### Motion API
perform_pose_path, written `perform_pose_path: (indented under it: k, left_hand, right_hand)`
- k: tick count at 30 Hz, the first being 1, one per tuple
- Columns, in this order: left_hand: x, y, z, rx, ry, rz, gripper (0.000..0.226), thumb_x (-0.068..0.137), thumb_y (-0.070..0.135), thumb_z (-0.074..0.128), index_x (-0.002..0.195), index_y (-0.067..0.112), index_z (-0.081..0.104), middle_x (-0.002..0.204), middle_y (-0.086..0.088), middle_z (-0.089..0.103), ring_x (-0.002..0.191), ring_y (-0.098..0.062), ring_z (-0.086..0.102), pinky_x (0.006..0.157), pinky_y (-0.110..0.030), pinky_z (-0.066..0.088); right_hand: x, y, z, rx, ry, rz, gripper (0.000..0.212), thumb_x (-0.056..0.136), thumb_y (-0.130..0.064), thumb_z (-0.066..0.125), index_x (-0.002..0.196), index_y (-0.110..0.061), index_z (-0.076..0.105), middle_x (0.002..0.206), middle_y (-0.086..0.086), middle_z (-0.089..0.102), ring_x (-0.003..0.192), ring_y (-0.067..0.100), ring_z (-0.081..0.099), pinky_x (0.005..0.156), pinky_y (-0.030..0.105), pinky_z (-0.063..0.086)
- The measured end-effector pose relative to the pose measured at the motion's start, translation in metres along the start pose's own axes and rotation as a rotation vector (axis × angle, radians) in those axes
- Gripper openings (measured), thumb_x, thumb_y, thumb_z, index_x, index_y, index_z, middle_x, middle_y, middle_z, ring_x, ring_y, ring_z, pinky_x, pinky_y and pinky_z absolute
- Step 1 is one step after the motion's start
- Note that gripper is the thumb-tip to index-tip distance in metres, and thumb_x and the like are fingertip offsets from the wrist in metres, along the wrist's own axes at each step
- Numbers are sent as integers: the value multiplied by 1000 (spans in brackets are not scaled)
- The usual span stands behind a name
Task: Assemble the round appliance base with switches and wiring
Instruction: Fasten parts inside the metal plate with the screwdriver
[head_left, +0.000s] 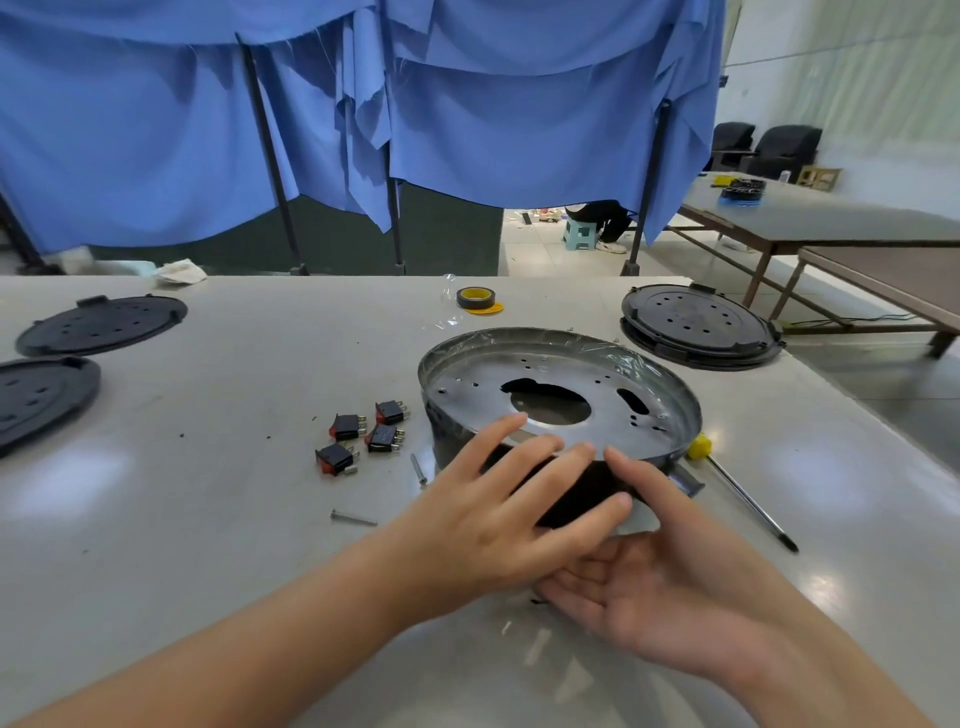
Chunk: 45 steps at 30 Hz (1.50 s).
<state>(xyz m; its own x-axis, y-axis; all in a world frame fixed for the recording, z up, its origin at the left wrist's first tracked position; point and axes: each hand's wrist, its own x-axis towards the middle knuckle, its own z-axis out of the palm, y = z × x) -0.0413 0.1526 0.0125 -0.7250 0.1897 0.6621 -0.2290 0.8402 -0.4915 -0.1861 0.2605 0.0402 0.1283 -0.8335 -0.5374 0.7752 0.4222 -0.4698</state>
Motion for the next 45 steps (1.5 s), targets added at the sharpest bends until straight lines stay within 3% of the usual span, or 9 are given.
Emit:
perform_pose_path:
  k: [10, 13, 16, 18, 21, 27, 34, 40, 45]
  left_hand:
    - [9, -5, -12, -30, -90, 69, 37, 94, 13, 53, 130, 15, 47, 123, -18, 62, 117, -33, 58, 106, -52, 37]
    - [-1, -5, -28, -145, -128, -71, 47, 89, 30, 60, 131, 14, 48, 133, -15, 56, 129, -32, 48, 109, -49, 34]
    - [-22, -16, -47, -255, -120, -360, 34, 87, 26, 59, 119, 13, 57, 114, -4, 63, 106, -22, 60, 94, -38, 44]
    - [-38, -31, -56, -278, -237, -589, 20, 87, 19, 56, 104, 16, 65, 96, 5, 66, 87, -16, 64, 81, -36, 48]
    - [-64, -57, -61, -361, -567, -838, 19, 92, 16, 56, 105, 25, 66, 97, 18, 60, 92, -3, 58, 86, -29, 48]
    - [-82, -79, -55, -342, -949, -876, 12, 92, 35, 61, 103, 35, 65, 100, 21, 48, 96, -2, 52, 85, -21, 44]
    - [-77, -76, -53, -372, -868, -833, 14, 94, 26, 56, 83, 34, 55, 92, 18, 56, 89, -2, 54, 71, -13, 39]
    - [-28, -70, -87, -735, -430, -883, 8, 84, 27, 71, 79, 33, 71, 79, 18, 71, 78, -4, 67, 72, -16, 51]
    - [23, -65, -91, -991, -364, -789, 9, 76, 38, 69, 79, 32, 75, 78, 14, 73, 75, -4, 69, 68, -9, 49]
  right_hand:
    - [0, -2, 6, 77, -64, -3, 42, 57, -23, 81, 85, 7, 72, 92, 15, 66, 102, 28, 62, 109, 35, 35]
    - [2, 0, 7, 105, -37, 22, 43, 53, -20, 81, 79, 12, 69, 87, 19, 65, 105, 31, 59, 108, 36, 35]
    - [5, 2, 6, 95, 34, 24, 59, 45, -23, 78, 88, 16, 65, 95, 26, 67, 115, 34, 54, 112, 43, 29]
    - [6, 4, 6, 106, 52, 15, 71, 44, -22, 79, 103, 14, 60, 106, 27, 66, 116, 34, 55, 113, 44, 29]
    - [6, 6, 7, 102, 60, 0, 77, 44, -21, 79, 110, 13, 58, 107, 26, 67, 114, 34, 58, 112, 44, 30]
    - [5, 6, 9, 88, 75, -5, 79, 44, -21, 79, 112, 13, 57, 106, 25, 67, 112, 34, 59, 112, 44, 32]
    - [3, 6, 9, 82, 78, 3, 79, 45, -22, 79, 113, 12, 57, 107, 24, 67, 111, 34, 60, 110, 43, 34]
    - [4, 9, 7, 87, 62, 5, 77, 47, -23, 78, 112, 12, 58, 111, 24, 66, 111, 34, 60, 107, 43, 37]
    - [6, 15, 3, 53, 67, -33, 78, 44, -19, 75, 112, 15, 57, 108, 26, 67, 110, 34, 62, 105, 42, 39]
